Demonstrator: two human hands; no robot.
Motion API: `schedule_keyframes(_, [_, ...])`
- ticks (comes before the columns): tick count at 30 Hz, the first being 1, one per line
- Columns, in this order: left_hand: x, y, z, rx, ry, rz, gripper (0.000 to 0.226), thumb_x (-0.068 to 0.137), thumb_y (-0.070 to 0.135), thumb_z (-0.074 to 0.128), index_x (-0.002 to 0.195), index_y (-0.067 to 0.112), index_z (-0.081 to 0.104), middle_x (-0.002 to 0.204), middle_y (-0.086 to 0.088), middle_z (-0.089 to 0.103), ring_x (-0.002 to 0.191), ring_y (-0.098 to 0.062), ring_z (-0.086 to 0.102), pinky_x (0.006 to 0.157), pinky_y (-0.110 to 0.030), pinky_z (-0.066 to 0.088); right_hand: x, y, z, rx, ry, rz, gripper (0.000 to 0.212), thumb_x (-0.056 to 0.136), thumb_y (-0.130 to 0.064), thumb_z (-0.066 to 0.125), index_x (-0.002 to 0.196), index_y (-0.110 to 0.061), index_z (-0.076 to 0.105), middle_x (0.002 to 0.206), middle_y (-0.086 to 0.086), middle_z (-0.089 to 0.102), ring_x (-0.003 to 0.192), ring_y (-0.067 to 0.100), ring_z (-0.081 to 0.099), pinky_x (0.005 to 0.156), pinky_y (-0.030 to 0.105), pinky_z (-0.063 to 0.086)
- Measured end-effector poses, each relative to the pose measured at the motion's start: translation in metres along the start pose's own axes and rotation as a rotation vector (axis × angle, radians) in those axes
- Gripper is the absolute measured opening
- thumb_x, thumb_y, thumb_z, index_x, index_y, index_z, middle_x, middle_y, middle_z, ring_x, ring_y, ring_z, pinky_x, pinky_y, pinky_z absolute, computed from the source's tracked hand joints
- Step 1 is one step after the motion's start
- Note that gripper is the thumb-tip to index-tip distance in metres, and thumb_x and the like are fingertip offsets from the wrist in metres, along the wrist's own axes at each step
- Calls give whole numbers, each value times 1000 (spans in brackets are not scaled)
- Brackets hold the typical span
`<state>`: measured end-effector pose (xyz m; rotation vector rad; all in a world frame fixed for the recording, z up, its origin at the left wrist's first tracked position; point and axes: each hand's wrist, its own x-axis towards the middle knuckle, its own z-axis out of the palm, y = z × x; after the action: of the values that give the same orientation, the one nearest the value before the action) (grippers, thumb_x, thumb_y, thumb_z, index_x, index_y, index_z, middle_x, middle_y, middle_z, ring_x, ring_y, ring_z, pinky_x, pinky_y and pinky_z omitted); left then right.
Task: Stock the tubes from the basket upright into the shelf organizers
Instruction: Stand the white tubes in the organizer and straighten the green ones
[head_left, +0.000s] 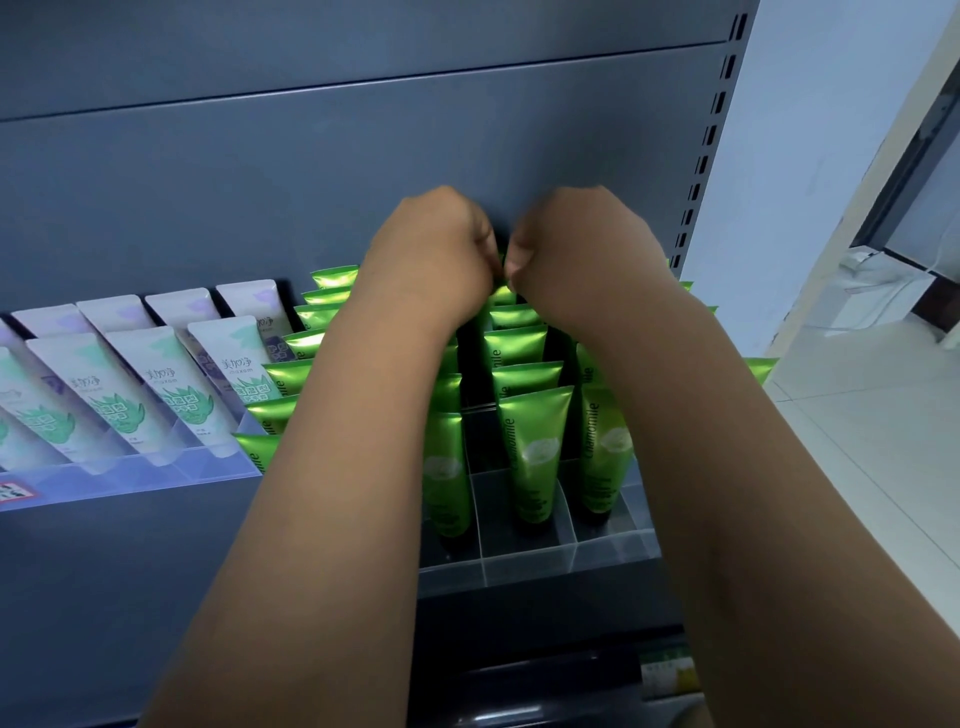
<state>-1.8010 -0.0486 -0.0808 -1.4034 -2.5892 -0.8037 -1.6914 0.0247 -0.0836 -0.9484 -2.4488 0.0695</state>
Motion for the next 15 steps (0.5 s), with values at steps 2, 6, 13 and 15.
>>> schedule_keyframes(2, [-1, 0, 0, -7, 15, 30, 19, 78, 13, 71, 74, 31, 78, 86, -2, 74, 85, -26, 69, 87, -36, 57, 0, 1, 1, -19, -2, -3, 21, 87, -18, 60, 101, -24, 75, 109, 5, 67, 111, 30, 58, 79, 31, 37])
schedule_keyframes(6, [-3, 0, 0, 1, 18, 45, 24, 78, 9, 67, 76, 30, 79, 88, -4, 74, 87, -27, 68, 87, -37, 57, 1, 3, 2, -41, 7, -10, 21, 87, -19, 59, 102, -24, 74, 109, 5, 67, 113, 30, 57, 78, 31, 36])
schedule_keyframes(13, [-4, -2, 3, 15, 12, 26, 20, 77, 10, 70, 82, 27, 79, 89, -5, 73, 87, -30, 68, 83, -40, 59, -1, 8, -3, -18, -5, 12, 24, 89, -17, 60, 105, -25, 75, 113, 6, 67, 111, 31, 59, 79, 32, 39])
schedule_keyframes(15, [-4, -2, 3, 13, 11, 21, 20, 77, 11, 70, 81, 28, 78, 89, -4, 73, 86, -30, 68, 83, -40, 59, -1, 8, -3, -22, -3, 5, 24, 89, -18, 60, 105, -26, 75, 114, 7, 67, 112, 31, 58, 79, 32, 38])
